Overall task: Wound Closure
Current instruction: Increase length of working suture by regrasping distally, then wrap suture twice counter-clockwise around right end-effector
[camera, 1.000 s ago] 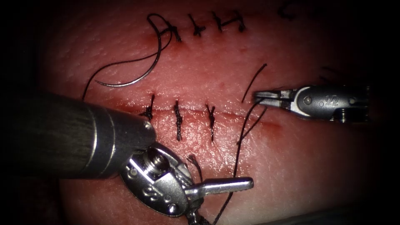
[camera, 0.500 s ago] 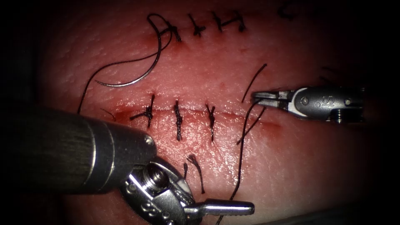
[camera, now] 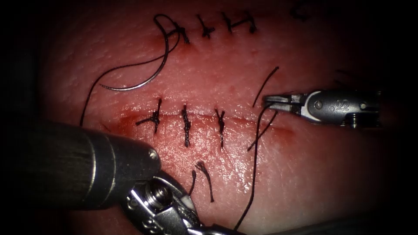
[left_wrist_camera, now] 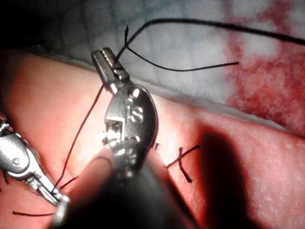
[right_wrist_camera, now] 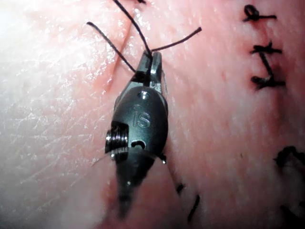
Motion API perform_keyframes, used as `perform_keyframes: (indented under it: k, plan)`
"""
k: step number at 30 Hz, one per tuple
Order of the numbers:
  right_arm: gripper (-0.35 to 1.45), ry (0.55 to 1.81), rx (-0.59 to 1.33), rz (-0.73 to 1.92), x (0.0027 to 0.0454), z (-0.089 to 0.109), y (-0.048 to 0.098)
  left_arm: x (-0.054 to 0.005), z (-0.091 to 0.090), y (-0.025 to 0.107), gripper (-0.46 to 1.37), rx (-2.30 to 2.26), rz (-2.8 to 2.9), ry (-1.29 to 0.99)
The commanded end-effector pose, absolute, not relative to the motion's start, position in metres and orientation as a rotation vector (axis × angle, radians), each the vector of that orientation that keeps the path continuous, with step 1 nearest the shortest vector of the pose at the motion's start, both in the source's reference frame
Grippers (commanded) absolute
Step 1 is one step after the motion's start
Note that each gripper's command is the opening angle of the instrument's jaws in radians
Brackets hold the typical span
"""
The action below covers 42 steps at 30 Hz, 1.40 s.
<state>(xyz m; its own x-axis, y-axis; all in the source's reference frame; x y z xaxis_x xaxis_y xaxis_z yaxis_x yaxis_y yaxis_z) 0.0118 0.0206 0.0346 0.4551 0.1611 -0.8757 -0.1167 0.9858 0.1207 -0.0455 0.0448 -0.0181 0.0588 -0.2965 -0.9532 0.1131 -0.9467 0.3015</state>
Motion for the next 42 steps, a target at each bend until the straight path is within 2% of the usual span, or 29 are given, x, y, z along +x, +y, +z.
perform_keyframes:
  k: [1,7,19,29,42]
  plan:
    - [-0.35,1.086,0.043,0.172,0.0118,0.035,0.020,-0.0455,-0.018,0.045,-0.35,2.033,-1.946,-0.207]
    - [-0.35,1.090,0.053,0.173,0.0117,0.034,0.020,-0.0444,-0.018,0.046,-0.35,2.023,-1.972,-0.261]
    - [-0.35,1.114,0.100,0.186,0.0115,0.031,0.018,-0.0374,-0.016,0.047,-0.35,1.971,-2.115,-0.367]
    - [-0.35,1.151,0.132,0.202,0.0121,0.027,0.015,-0.0338,-0.015,0.049,-0.35,1.975,-2.206,-0.457]
    - [-0.35,1.174,0.180,0.193,0.0128,0.024,0.013,-0.0325,-0.013,0.051,-0.35,1.860,-2.361,-0.633]
